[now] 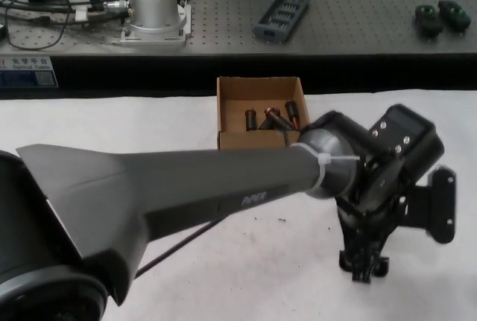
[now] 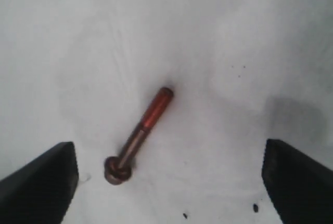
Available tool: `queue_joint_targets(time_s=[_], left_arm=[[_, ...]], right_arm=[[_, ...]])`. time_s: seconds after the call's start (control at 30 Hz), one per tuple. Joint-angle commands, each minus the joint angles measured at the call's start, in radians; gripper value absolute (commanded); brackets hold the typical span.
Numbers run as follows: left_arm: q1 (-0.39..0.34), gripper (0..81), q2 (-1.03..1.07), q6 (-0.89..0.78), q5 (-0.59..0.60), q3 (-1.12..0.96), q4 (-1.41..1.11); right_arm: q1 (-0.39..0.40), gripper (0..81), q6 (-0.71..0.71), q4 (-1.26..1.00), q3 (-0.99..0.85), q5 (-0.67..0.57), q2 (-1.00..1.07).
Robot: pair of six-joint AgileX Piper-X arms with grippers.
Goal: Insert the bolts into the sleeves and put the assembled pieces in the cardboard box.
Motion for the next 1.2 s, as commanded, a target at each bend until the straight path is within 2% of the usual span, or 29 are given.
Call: queue_joint_targets(time_s=[0.0, 0.07, 0.17, 0.27, 0.4, 0.57, 0.67, 0.87, 1.17], left_arm=[[0.035, 63.4, -0.004, 0.045, 0.138, -0.098, 0.014], [0.05, 58.5, 0.0, 0.025, 0.185, -0.141, 0.043], [0.073, 49.8, 0.031, 0.012, 0.195, -0.211, 0.134], [0.09, 36.5, 0.082, 0.022, 0.146, -0.261, 0.196], [0.091, 20.7, 0.122, 0.043, 0.082, -0.27, 0.155], [0.083, 7.1, 0.128, 0.049, 0.086, -0.27, 0.083], [0.077, 3.0, 0.128, 0.049, 0.089, -0.27, 0.049], [0.077, 0.0, 0.149, 0.047, 0.098, -0.27, 0.045], [0.076, 0.1, 0.208, 0.05, 0.057, -0.27, 0.068]], right_arm=[[-0.005, 7.1, -0.007, -0.002, -0.01, 0.0, -0.004], [-0.005, 7.1, -0.007, -0.002, -0.01, 0.0, -0.004], [-0.005, 7.1, -0.007, -0.002, -0.01, 0.0, -0.004], [-0.005, 7.1, -0.007, -0.002, -0.01, 0.0, -0.004], [-0.005, 7.1, -0.007, 0.0, -0.01, 0.001, -0.004], [-0.005, 7.1, -0.017, 0.007, -0.01, 0.001, -0.004], [-0.005, 7.1, -0.017, 0.007, -0.01, 0.001, -0.004], [-0.005, 7.1, -0.027, 0.02, -0.01, 0.004, -0.004], [-0.005, 7.1, -0.026, 0.02, -0.01, 0.005, -0.004]])
